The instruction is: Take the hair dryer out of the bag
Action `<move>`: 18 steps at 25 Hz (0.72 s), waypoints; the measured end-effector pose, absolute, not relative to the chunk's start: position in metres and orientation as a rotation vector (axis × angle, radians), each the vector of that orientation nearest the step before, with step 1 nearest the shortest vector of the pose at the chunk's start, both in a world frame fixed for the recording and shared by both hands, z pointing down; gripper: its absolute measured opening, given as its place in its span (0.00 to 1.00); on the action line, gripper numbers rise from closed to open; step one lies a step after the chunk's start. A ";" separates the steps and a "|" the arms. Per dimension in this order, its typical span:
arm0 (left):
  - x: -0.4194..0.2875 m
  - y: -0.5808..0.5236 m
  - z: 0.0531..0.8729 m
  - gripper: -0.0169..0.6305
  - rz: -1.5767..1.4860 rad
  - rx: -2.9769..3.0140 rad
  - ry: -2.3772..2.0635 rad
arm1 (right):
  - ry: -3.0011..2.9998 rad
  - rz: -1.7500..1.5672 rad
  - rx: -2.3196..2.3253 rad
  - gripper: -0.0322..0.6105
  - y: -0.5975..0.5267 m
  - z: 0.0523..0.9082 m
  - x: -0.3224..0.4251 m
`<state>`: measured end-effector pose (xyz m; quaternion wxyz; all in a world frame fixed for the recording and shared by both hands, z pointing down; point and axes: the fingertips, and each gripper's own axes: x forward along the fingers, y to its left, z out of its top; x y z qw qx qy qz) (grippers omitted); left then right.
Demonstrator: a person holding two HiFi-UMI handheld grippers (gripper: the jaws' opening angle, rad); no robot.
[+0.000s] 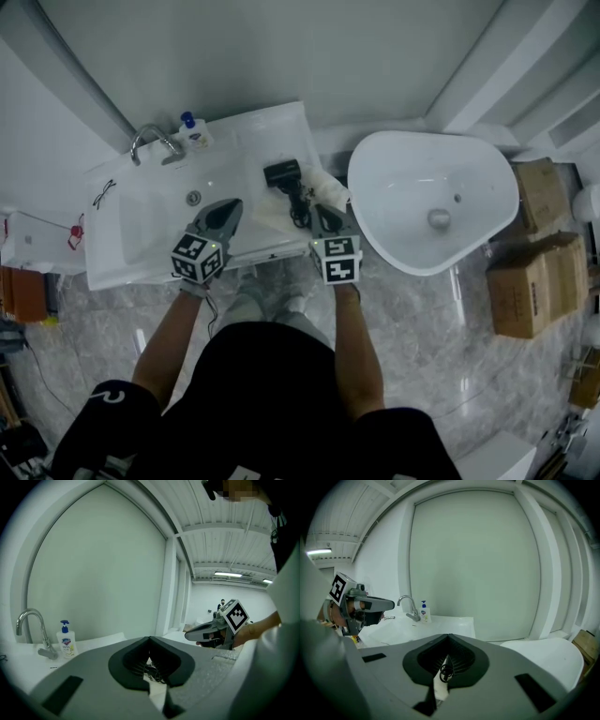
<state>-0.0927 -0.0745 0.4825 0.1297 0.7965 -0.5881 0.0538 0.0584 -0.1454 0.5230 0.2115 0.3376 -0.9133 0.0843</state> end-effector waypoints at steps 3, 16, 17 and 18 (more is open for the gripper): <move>-0.085 -0.073 0.479 0.02 0.155 2.336 -1.694 | -2.548 0.238 0.944 0.04 -0.142 0.519 0.065; -0.073 -0.071 0.478 0.02 0.151 2.346 -1.665 | -2.555 0.227 0.953 0.04 -0.138 0.519 0.078; -0.073 -0.071 0.478 0.02 0.151 2.346 -1.664 | -2.554 0.226 0.952 0.04 -0.138 0.519 0.078; -0.073 -0.071 0.478 0.02 0.152 2.346 -1.662 | -2.554 0.226 0.951 0.04 -0.138 0.518 0.079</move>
